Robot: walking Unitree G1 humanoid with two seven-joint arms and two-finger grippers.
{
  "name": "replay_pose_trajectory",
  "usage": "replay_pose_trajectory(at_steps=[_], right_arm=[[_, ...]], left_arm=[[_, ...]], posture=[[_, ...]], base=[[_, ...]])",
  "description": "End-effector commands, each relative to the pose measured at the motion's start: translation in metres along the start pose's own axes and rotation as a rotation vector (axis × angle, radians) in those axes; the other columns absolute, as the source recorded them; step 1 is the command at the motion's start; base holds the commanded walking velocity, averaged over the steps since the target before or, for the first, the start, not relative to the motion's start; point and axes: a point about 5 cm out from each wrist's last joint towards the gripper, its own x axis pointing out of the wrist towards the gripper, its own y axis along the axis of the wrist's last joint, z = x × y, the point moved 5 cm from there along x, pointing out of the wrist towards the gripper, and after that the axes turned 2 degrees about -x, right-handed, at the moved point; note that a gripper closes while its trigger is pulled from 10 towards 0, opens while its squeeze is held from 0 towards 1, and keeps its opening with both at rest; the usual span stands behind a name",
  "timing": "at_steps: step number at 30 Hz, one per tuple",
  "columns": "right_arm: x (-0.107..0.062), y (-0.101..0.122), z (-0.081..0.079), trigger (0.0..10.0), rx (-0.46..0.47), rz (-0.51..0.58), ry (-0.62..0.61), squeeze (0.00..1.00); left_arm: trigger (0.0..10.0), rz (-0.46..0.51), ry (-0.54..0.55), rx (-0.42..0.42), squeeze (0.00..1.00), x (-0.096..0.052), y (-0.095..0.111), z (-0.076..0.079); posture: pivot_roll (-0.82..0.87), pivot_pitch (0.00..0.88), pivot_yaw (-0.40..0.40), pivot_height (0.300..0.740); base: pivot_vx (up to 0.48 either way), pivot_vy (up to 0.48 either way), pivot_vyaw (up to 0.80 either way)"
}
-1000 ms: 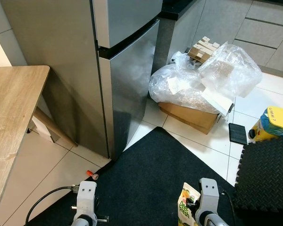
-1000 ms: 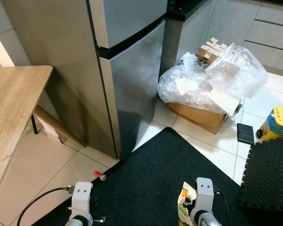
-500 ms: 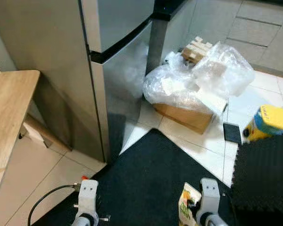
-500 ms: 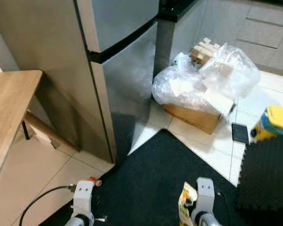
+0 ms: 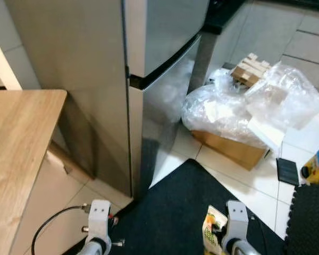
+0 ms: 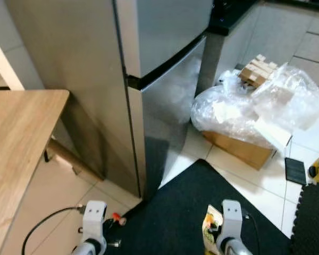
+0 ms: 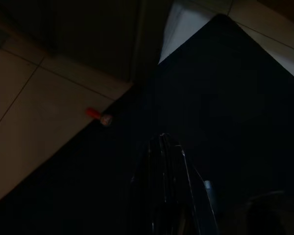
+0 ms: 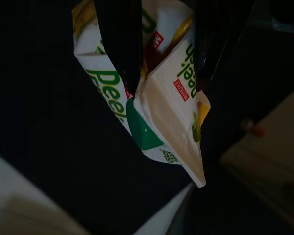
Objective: Restocking fridge
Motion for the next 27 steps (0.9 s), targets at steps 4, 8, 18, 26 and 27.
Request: replay_pose_trajectory(at_steps=[4, 8, 18, 26, 27], right_arm=[[-0.0013, -0.0057, -0.0016, 10.0, 0.004, -0.015, 0.005, 0.0], [-0.0015, -0.0054, -0.0019, 10.0, 0.007, -0.009, 0.01, 0.0], [-0.0024, -0.0073, 0.0004, 10.0, 0.0, -0.018, 0.007, 0.0], [-0.0027, -0.0077, 0.0018, 10.0, -0.005, -0.021, 0.006, 0.0], [-0.0028, -0.0077, 0.002, 10.0, -0.006, -0.021, 0.005, 0.0]], left_arm=[[10.0, -0.018, -0.014, 0.008, 0.0, -0.0003, -0.0036, 0.0031], [10.0, -0.021, -0.02, 0.011, 0.0, -0.0004, -0.0045, 0.0047], [10.0, -0.002, -0.024, 0.02, 0.0, -0.0008, -0.0028, 0.0071], [10.0, 0.002, -0.049, 0.047, 0.0, -0.0017, -0.003, 0.0093], [10.0, 0.004, -0.052, 0.046, 0.0, -0.002, -0.003, 0.0096]], posture=[[-0.08, 0.057, -0.036, 0.74], [-0.08, 0.056, -0.037, 0.74], [-0.09, 0.046, -0.042, 0.74], [-0.09, 0.049, -0.045, 0.74], [-0.09, 0.051, -0.044, 0.74]], base=[[0.281, 0.0, 0.0], [0.273, 0.0, 0.0], [0.16, 0.0, 0.0], [0.0, 0.0, 0.0], [0.0, -0.48, 0.0]])
